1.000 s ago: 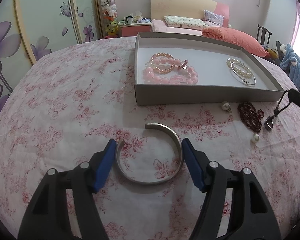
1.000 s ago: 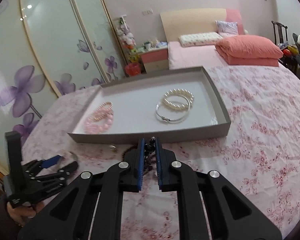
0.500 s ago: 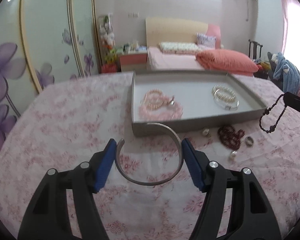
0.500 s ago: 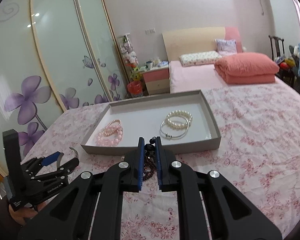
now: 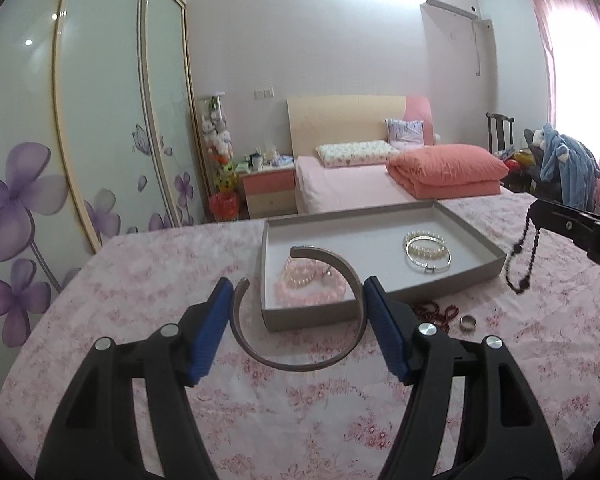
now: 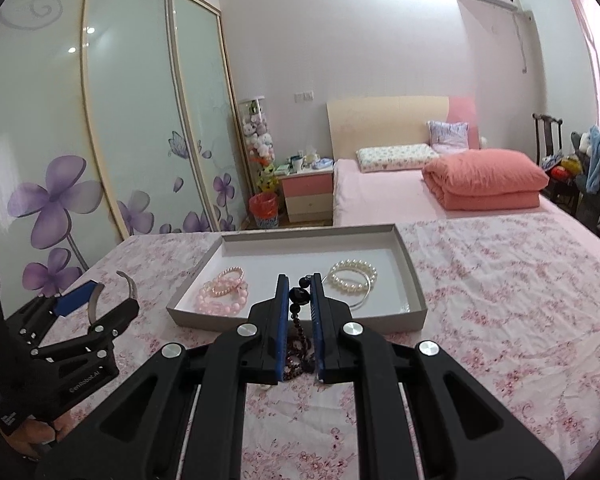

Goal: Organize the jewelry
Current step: 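Grasp the dark bead strand with the right tool while the left tool lifts the silver cuff, then carry the black bead strand and silver cuff into the grey tray and open both tools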

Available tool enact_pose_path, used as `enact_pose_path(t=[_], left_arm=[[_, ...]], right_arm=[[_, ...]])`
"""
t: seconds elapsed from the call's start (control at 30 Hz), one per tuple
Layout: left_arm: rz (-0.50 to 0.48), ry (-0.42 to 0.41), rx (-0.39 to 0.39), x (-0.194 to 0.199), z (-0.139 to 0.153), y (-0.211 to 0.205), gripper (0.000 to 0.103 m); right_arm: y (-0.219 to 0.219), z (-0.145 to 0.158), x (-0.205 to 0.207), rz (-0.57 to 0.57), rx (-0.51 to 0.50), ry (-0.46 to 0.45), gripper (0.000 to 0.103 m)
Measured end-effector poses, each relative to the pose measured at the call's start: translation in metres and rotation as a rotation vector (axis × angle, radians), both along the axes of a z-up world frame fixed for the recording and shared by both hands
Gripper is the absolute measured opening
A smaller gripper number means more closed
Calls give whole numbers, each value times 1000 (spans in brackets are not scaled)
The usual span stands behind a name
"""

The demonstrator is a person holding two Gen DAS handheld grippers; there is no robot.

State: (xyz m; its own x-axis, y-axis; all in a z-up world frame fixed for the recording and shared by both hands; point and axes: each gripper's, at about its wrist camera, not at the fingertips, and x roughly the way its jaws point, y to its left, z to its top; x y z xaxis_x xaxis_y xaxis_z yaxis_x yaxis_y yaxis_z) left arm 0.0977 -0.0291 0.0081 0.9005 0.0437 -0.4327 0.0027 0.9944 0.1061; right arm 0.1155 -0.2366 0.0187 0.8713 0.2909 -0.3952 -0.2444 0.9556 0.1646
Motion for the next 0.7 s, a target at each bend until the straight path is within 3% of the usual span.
enact_pose_path(t=[0.7], left_arm=[[-6,-105,-15,3,28,-5,65]], right_arm=[[13,24,-9,-73,-107,-202,11]])
